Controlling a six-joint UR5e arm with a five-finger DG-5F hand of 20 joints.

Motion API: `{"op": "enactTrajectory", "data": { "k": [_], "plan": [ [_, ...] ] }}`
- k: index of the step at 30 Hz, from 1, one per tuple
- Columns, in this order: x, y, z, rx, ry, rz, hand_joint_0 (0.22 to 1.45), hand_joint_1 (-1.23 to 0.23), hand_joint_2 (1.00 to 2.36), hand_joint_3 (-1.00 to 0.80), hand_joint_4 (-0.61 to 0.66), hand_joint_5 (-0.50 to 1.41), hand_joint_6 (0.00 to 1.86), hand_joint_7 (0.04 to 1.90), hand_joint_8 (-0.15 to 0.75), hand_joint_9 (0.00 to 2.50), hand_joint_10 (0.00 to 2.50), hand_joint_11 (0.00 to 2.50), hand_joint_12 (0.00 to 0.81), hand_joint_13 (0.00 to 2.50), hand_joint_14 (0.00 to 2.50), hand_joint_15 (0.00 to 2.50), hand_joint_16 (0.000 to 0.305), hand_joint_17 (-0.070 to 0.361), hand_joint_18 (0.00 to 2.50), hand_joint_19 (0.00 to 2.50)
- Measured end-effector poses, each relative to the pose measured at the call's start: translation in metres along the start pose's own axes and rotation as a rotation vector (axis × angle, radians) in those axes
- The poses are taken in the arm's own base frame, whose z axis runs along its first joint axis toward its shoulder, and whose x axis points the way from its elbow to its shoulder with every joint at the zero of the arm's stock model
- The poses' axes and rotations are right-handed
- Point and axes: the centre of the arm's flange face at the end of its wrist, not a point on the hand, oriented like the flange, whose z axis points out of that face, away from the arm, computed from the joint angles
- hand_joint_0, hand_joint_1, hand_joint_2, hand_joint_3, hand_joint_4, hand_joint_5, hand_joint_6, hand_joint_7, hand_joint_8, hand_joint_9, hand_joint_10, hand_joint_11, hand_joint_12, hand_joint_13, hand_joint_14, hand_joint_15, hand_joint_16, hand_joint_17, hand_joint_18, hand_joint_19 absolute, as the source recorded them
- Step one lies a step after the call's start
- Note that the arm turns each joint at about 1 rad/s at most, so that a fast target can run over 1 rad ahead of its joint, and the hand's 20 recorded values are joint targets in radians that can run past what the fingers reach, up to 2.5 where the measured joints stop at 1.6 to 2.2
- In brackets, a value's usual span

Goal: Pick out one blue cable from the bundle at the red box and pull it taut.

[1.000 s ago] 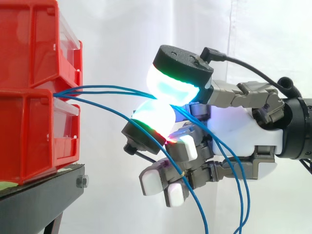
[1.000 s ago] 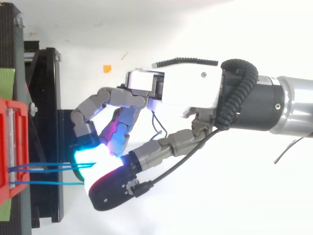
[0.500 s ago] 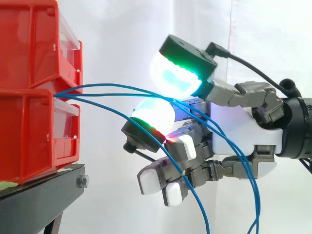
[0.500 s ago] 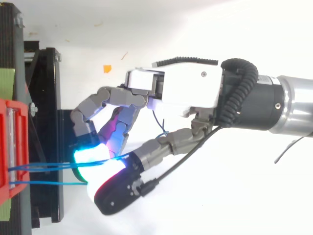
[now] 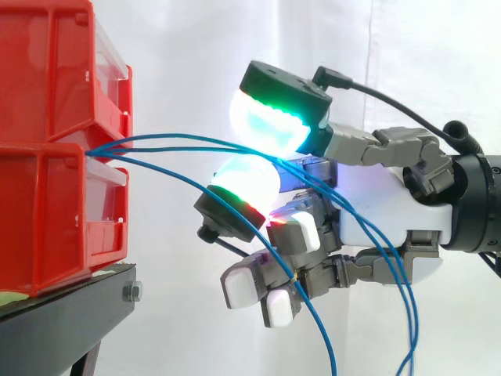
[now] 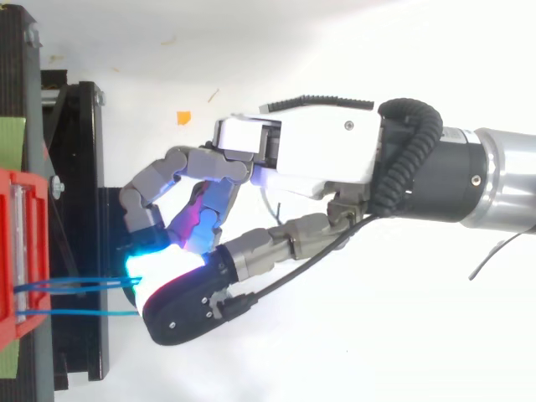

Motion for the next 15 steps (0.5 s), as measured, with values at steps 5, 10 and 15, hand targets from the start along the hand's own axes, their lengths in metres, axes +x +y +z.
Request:
{"op": "enactTrajectory", "data": {
  "k": [5, 10, 15],
  "plan": [
    [0.0, 0.0005, 0.0004, -0.001, 0.0, -0.003, 0.57, -0.71, 1.01, -0.09, 0.11, -0.08, 0.86, 1.24, 0.304, 1.31, 0.02, 0.6, 0.389, 0.96, 0.01, 0.34, 0.061, 0.137, 0.86, 0.59],
    [-0.0009, 0.0005, 0.0004, -0.001, -0.002, -0.003, 0.59, -0.77, 1.02, -0.09, 0.15, -0.11, 0.88, 1.26, 0.292, 1.19, 0.02, 0.62, 0.374, 0.87, 0.01, 0.36, 0.058, 0.13, 0.79, 0.6],
    [-0.0013, 0.0005, 0.0005, -0.001, -0.002, -0.003, 0.65, -0.87, 1.02, -0.18, 0.13, -0.13, 0.88, 1.35, 0.262, 1.1, 0.03, 0.65, 0.336, 0.8, 0.02, 0.36, 0.05, 0.112, 0.7, 0.58]
  ]
}}
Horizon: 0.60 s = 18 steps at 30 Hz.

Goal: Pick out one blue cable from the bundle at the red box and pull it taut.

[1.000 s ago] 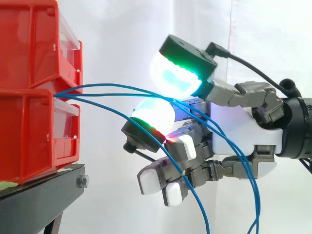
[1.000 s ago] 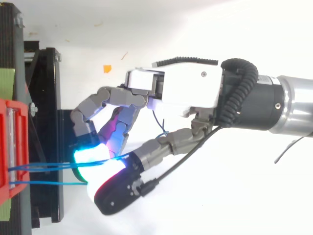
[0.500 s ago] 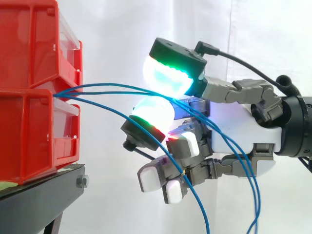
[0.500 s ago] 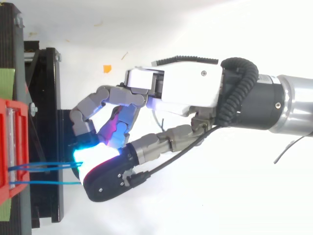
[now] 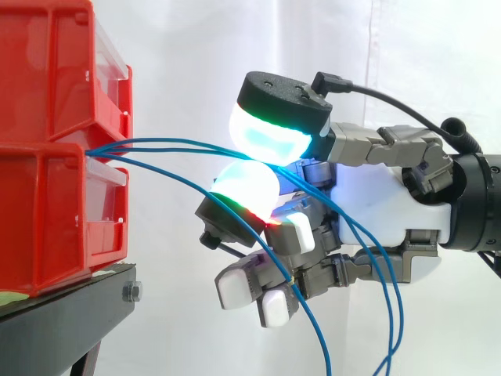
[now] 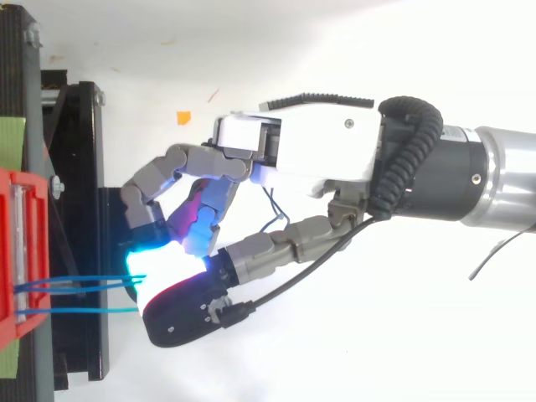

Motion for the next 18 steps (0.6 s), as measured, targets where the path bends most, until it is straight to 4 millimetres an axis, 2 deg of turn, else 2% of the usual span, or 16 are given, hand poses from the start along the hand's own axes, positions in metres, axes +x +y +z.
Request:
{"op": "enactTrajectory", "data": {
  "k": [5, 9, 13, 17, 18],
  "plan": [
    [-0.0006, 0.0, -0.0001, 0.001, 0.002, 0.0, 0.71, -0.88, 1.0, -0.44, 0.09, -0.14, 0.89, 1.32, 0.256, 1.1, 0.02, 0.68, 0.326, 0.8, 0.01, 0.34, 0.049, 0.111, 0.71, 0.56],
    [-0.001, -0.0002, -0.0002, 0.001, 0.003, 0.0, 0.71, -0.88, 1.0, -0.5, 0.07, -0.14, 0.89, 1.38, 0.254, 1.12, 0.03, 0.69, 0.324, 0.82, 0.02, 0.35, 0.049, 0.109, 0.72, 0.55],
    [-0.0016, -0.0004, -0.0002, 0.001, 0.002, 0.0, 0.61, -0.85, 1.0, -0.5, 0.14, -0.12, 0.89, 1.28, 0.252, 1.18, 0.03, 0.69, 0.322, 0.83, 0.02, 0.36, 0.048, 0.107, 0.72, 0.58],
    [-0.0018, -0.0007, -0.0005, 0.004, 0.003, -0.001, 0.5, -0.81, 1.0, -0.5, 0.14, -0.12, 0.89, 1.23, 0.264, 1.2, 0.03, 0.68, 0.343, 0.86, 0.01, 0.35, 0.052, 0.117, 0.76, 0.57],
    [-0.0022, -0.0009, -0.0007, 0.006, 0.002, -0.001, 0.45, -0.74, 1.0, -0.5, 0.15, -0.12, 0.89, 1.19, 0.283, 1.22, 0.02, 0.68, 0.361, 0.87, 0.01, 0.34, 0.056, 0.126, 0.79, 0.56]
  ]
}}
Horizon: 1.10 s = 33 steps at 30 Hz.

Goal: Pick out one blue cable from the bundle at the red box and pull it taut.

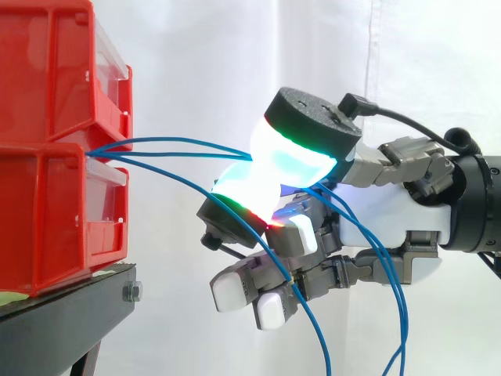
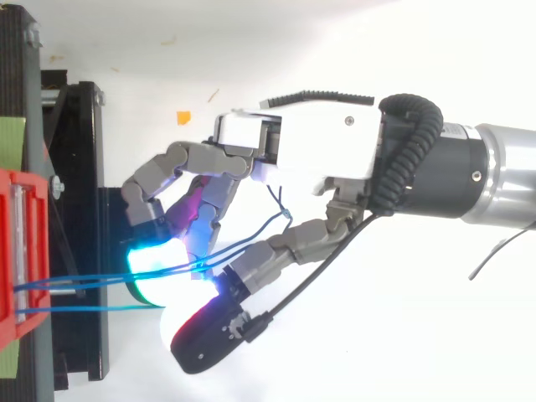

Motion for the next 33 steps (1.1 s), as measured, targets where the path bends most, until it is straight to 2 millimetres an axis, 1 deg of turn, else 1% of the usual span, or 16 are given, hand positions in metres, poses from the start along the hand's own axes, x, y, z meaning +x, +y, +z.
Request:
{"op": "enactTrajectory", "data": {
  "k": [1, 3, 4, 5, 7, 9, 11, 12, 13, 16, 20, 23, 25, 29, 31, 33],
  "plan": [
    [-0.0003, -0.0001, -0.0001, 0.001, 0.0, 0.0, 0.44, -0.71, 1.0, -0.5, 0.15, -0.12, 0.89, 1.18, 0.287, 1.22, 0.02, 0.67, 0.366, 0.88, 0.01, 0.34, 0.057, 0.128, 0.8, 0.56],
    [-0.0005, -0.0003, -0.0002, 0.002, 0.0, 0.0, 0.43, -0.57, 1.0, -0.5, 0.14, -0.12, 0.89, 1.15, 0.29, 1.26, 0.02, 0.65, 0.372, 0.92, 0.01, 0.34, 0.058, 0.132, 0.84, 0.57],
    [-0.0006, -0.0003, -0.0003, 0.003, 0.0, -0.001, 0.43, -0.56, 1.0, -0.5, 0.14, -0.11, 0.88, 1.15, 0.291, 1.27, 0.02, 0.66, 0.372, 0.92, 0.01, 0.34, 0.059, 0.132, 0.84, 0.58],
    [-0.0007, -0.0002, -0.0003, 0.003, 0.0, -0.001, 0.44, -0.44, 1.0, -0.5, 0.12, -0.11, 0.88, 1.15, 0.291, 1.27, 0.02, 0.65, 0.365, 0.91, 0.01, 0.34, 0.058, 0.129, 0.84, 0.59],
    [-0.0007, 0.0001, -0.0001, 0.002, 0.0, 0.0, 0.5, -0.33, 1.0, -0.5, 0.1, -0.11, 0.87, 1.17, 0.268, 1.26, 0.02, 0.65, 0.34, 0.89, 0.02, 0.35, 0.052, 0.117, 0.79, 0.62],
    [-0.0007, 0.0001, -0.0001, 0.002, 0.0, 0.0, 0.56, -0.29, 1.0, -0.5, 0.07, -0.11, 0.86, 1.21, 0.252, 1.25, 0.02, 0.67, 0.32, 0.88, 0.02, 0.36, 0.048, 0.108, 0.75, 0.66],
    [-0.0007, 0.0001, -0.0001, 0.002, 0.0, 0.0, 0.6, -0.36, 1.0, -0.47, 0.1, -0.11, 0.86, 1.22, 0.249, 1.24, 0.02, 0.66, 0.32, 0.88, 0.02, 0.38, 0.047, 0.107, 0.73, 0.69],
    [-0.0007, -0.0001, -0.0001, 0.003, 0.0, -0.001, 0.59, -0.4, 1.01, -0.35, 0.11, -0.11, 0.85, 1.24, 0.259, 1.24, 0.03, 0.67, 0.33, 0.88, 0.02, 0.39, 0.049, 0.109, 0.73, 0.69],
    [-0.0008, 0.0001, -0.0001, 0.003, 0.0, 0.0, 0.59, -0.42, 1.02, -0.29, 0.12, -0.11, 0.85, 1.24, 0.268, 1.24, 0.03, 0.67, 0.335, 0.89, 0.02, 0.39, 0.049, 0.11, 0.73, 0.7],
    [-0.0009, 0.0007, 0.0001, 0.002, -0.001, 0.0, 0.58, -0.48, 1.02, -0.2, 0.11, -0.11, 0.85, 1.24, 0.278, 1.24, 0.03, 0.67, 0.339, 0.89, 0.02, 0.4, 0.05, 0.113, 0.73, 0.7],
    [-0.0009, 0.0009, 0.0003, 0.001, -0.001, 0.0, 0.58, -0.52, 1.02, -0.17, 0.12, -0.11, 0.85, 1.23, 0.289, 1.25, 0.02, 0.67, 0.354, 0.91, 0.02, 0.39, 0.053, 0.119, 0.76, 0.68],
    [-0.0009, 0.0009, 0.0003, 0.001, -0.001, 0.0, 0.57, -0.6, 1.02, -0.21, 0.13, -0.12, 0.86, 1.23, 0.278, 1.23, 0.02, 0.68, 0.35, 0.91, 0.02, 0.39, 0.052, 0.116, 0.75, 0.68],
    [-0.0009, 0.001, 0.0003, 0.001, -0.001, 0.0, 0.57, -0.61, 1.02, -0.23, 0.13, -0.12, 0.86, 1.23, 0.277, 1.23, 0.02, 0.68, 0.345, 0.9, 0.02, 0.39, 0.051, 0.116, 0.75, 0.68],
    [-0.0008, 0.0011, 0.0004, 0.001, -0.001, 0.0, 0.56, -0.65, 1.01, -0.34, 0.13, -0.13, 0.86, 1.21, 0.271, 1.23, 0.03, 0.68, 0.342, 0.9, 0.02, 0.39, 0.051, 0.114, 0.74, 0.68],
    [-0.0005, 0.0008, 0.0004, 0.001, 0.0, 0.0, 0.55, -0.63, 1.0, -0.46, 0.13, -0.13, 0.86, 1.2, 0.274, 1.23, 0.02, 0.68, 0.345, 0.91, 0.02, 0.39, 0.052, 0.116, 0.75, 0.67],
    [-0.0006, 0.001, 0.0004, 0.001, -0.001, 0.0, 0.53, -0.6, 1.0, -0.5, 0.13, -0.13, 0.86, 1.19, 0.277, 1.23, 0.02, 0.67, 0.347, 0.91, 0.02, 0.39, 0.053, 0.118, 0.76, 0.67]
  ]
}}
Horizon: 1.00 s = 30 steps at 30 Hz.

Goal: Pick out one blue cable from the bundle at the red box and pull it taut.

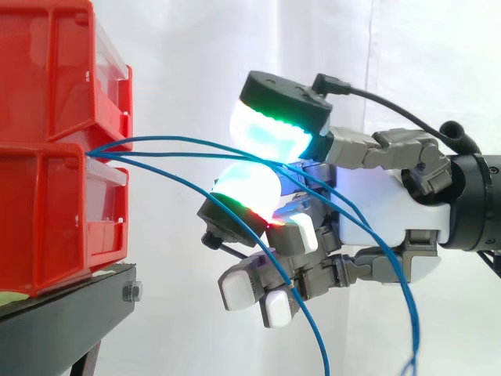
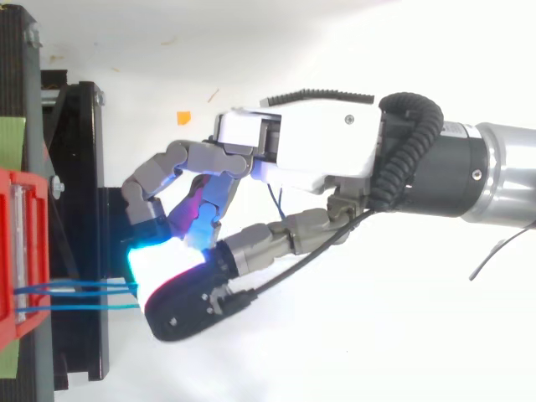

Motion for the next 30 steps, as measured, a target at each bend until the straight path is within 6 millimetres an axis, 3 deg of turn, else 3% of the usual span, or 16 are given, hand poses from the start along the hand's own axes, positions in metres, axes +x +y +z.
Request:
{"op": "enactTrajectory", "data": {
  "k": [8, 13, 20, 27, 30],
  "plan": [
    [-0.0002, -0.0002, -0.0001, 0.002, 0.0, 0.0, 0.49, -0.53, 1.0, -0.5, 0.13, -0.13, 0.86, 1.16, 0.287, 1.23, 0.02, 0.66, 0.361, 0.92, 0.02, 0.38, 0.057, 0.127, 0.79, 0.65],
    [-0.0003, 0.0001, -0.0001, 0.002, 0.0, 0.0, 0.57, -0.76, 1.0, -0.45, 0.13, -0.13, 0.86, 1.19, 0.264, 1.21, 0.03, 0.67, 0.337, 0.89, 0.02, 0.39, 0.051, 0.115, 0.74, 0.67],
    [-0.0003, 0.0002, 0.0001, 0.002, 0.0, 0.0, 0.63, -0.85, 1.02, -0.26, 0.11, -0.13, 0.87, 1.3, 0.266, 1.21, 0.03, 0.71, 0.329, 0.9, 0.02, 0.39, 0.049, 0.111, 0.76, 0.65],
    [-0.0004, 0.0008, 0.0003, 0.001, -0.001, 0.0, 0.72, -0.88, 1.0, -0.5, 0.03, -0.15, 0.9, 1.17, 0.245, 1.16, 0.03, 0.69, 0.319, 0.89, 0.02, 0.38, 0.049, 0.109, 0.77, 0.6],
    [-0.0003, 0.0007, 0.0001, 0.003, 0.0, -0.001, 0.67, -0.88, 1.0, -0.5, 0.04, -0.14, 0.9, 1.15, 0.245, 1.18, 0.02, 0.7, 0.315, 0.9, 0.02, 0.38, 0.048, 0.107, 0.77, 0.61]
  ]
}}
